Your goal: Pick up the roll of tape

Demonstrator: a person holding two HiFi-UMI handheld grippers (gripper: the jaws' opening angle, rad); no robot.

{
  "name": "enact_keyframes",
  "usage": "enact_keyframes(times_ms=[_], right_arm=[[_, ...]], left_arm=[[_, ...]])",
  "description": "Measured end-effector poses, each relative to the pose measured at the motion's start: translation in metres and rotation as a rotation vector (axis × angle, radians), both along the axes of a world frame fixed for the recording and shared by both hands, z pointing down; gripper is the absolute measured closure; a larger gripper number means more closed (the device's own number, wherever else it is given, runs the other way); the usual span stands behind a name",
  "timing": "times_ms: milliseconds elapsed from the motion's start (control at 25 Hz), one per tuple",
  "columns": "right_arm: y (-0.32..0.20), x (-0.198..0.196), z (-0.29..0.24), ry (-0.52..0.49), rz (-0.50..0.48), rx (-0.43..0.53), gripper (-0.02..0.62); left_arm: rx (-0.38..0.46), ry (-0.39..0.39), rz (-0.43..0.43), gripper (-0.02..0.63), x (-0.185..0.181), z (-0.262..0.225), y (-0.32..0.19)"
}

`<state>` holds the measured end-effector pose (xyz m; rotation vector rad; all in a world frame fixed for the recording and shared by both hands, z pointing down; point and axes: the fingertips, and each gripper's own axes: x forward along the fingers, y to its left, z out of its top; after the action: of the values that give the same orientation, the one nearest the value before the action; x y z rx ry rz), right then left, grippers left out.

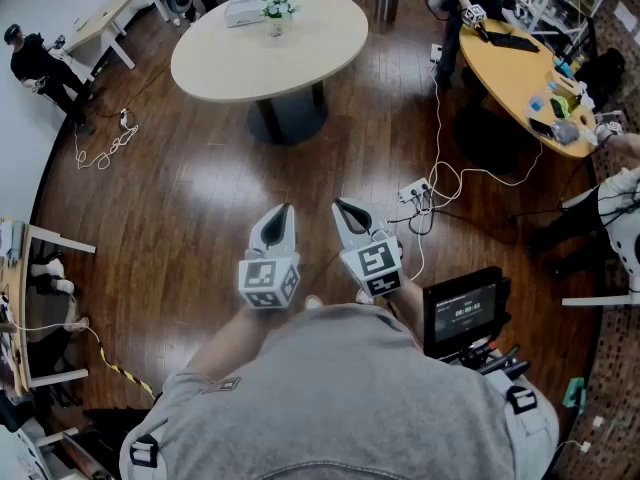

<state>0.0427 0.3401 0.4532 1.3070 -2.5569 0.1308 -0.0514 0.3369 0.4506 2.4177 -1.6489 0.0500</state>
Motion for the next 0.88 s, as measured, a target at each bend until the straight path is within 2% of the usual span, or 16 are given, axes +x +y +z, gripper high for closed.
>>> enact_keyframes(times_ms=[560, 880], right_arm=[[-0.006, -0.034, 0.001, 0.02, 0.031, 0.006, 0.581], [-0.015, -0.036, 0.012, 0.028, 0.072, -0.02, 0.581]], left_arm=[[-0.004, 0.013, 0.035, 0.604, -0.034, 0.004, -0.007], [-0.037, 0.023, 0.054, 0.604, -0.041, 0.019, -0.013]])
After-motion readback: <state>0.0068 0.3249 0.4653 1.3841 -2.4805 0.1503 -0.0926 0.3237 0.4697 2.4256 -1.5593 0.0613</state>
